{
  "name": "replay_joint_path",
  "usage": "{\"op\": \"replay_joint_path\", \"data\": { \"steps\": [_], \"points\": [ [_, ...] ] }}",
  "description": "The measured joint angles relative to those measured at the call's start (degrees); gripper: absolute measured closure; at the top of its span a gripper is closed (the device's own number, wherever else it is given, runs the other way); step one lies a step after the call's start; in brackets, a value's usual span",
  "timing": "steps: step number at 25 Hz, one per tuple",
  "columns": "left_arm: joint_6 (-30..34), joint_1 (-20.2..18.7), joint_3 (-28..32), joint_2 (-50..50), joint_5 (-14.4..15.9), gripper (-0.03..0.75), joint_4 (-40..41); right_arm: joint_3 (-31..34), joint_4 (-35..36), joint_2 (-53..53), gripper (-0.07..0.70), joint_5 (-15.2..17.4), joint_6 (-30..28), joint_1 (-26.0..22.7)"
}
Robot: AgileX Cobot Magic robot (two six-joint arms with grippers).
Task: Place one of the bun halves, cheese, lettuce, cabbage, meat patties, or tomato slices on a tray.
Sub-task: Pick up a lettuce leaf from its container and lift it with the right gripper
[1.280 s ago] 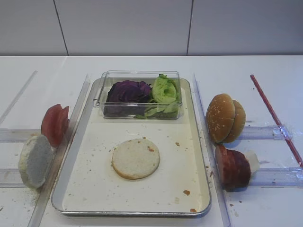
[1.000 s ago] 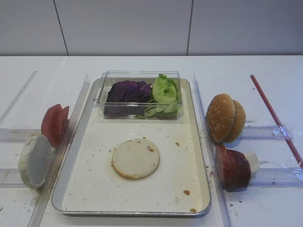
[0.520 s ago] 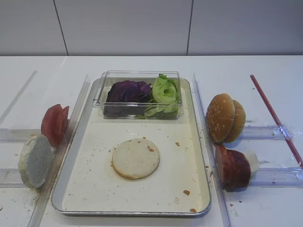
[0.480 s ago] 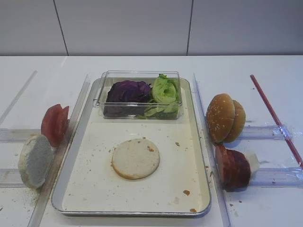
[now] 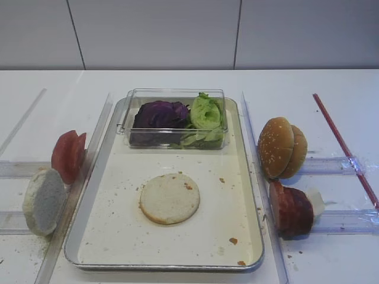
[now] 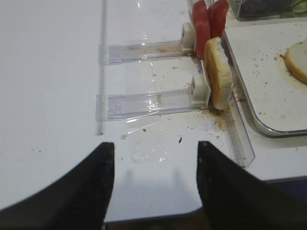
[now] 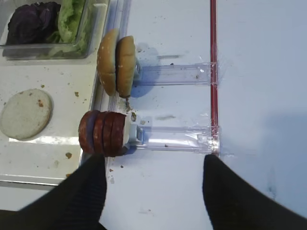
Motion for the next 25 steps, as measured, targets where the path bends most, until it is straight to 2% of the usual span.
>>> {"op": "replay_joint_path", "data": {
  "steps": [4, 11, 15, 21, 25],
  "points": [
    [0.0, 0.0, 0.0, 0.0, 0.0, 0.361, 0.0, -7.5, 0.0, 12.8, 0.184, 0.0, 0.1, 0.0],
    [0.0, 0.0, 0.0, 0.0, 0.0, 0.361, 0.0, -20.6, 0.1, 32.7, 0.184, 2.1, 0.4, 0.0],
    [0.0, 0.0, 0.0, 0.0, 0.0, 0.361, 0.0, -28.7, 0.1, 41.9, 0.184, 2.4, 0.7, 0.0],
    [0.0, 0.0, 0.0, 0.0, 0.0, 0.361, 0.0, -40.3, 0.1, 53.2, 0.184, 4.8, 1.4, 0.0],
    [0.0, 0.0, 0.0, 0.0, 0.0, 0.361, 0.0, -45.4, 0.1, 58.0, 0.184, 4.9, 3.1, 0.1]
  ]
}}
